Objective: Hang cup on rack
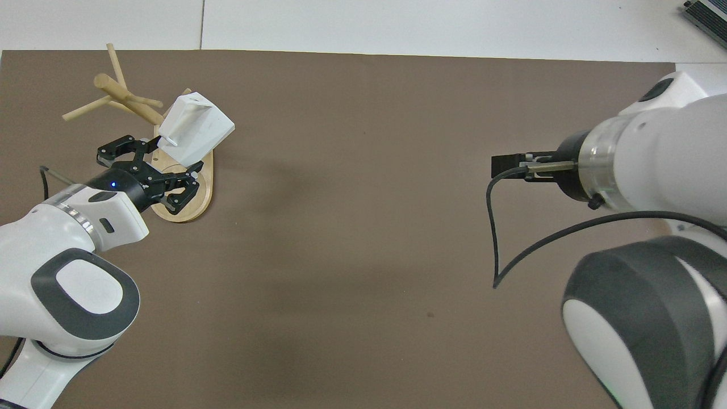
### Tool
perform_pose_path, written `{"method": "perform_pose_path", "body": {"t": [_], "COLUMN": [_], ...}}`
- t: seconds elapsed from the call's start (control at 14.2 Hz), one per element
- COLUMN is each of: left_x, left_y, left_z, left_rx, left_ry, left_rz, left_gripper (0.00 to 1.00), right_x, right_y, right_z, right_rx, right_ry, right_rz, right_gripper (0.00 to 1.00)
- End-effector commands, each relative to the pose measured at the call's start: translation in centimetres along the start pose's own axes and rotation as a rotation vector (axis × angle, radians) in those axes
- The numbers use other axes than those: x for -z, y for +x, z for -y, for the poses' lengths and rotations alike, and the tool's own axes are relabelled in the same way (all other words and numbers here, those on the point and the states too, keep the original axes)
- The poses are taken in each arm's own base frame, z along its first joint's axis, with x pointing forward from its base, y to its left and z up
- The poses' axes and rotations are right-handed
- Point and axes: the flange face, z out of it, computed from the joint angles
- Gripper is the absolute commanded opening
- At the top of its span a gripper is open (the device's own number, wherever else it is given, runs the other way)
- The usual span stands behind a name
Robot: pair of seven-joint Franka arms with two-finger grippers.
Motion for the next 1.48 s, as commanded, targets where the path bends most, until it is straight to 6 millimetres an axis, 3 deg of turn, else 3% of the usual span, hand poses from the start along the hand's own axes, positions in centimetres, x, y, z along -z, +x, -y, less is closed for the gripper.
{"method": "perform_pose_path", "body": {"t": [0.0, 0.14, 0.42, 0.78, 0.99, 1.13, 1.41], "left_x": [0.0, -0.2, -0.3, -0.5, -0.5, -0.5, -0.7], "left_y": [-0.5, -0.9, -1.5, -2.4, -2.6, -3.0, -3.3], "left_z": [0.3, 0.7, 2.6, 4.5, 4.6, 4.9, 4.8], "left_rx": [0.061, 0.093, 0.146, 0.23, 0.272, 0.311, 0.431], "left_ry": [0.039, 0.046, 0.079, 0.103, 0.102, 0.102, 0.095], "left_rz": [0.002, 0.01, 0.015, 0.022, 0.024, 0.028, 0.031], "left_gripper": [0.0, 0.0, 0.0, 0.0, 0.0, 0.0, 0.0], "right_x": [1.0, 0.7, -0.5, -0.4, -0.2, -0.1, 0.1], "right_y": [-0.2, -0.7, -1.5, -1.1, -0.3, 0.0, 0.2], "right_z": [-6.0, -8.9, -10.2, -12.6, -16.8, -17.2, -17.8], "right_rx": [-0.105, -0.154, -0.181, -0.15, -0.131, -0.049, -0.049], "right_ry": [-0.06, -0.075, -0.085, -0.079, -0.07, -0.065, -0.067], "right_rz": [0.07, 0.118, 0.146, 0.14, 0.093, 0.077, 0.061], "right_gripper": [1.0, 1.0, 1.0, 1.0, 1.0, 1.0, 1.0]}}
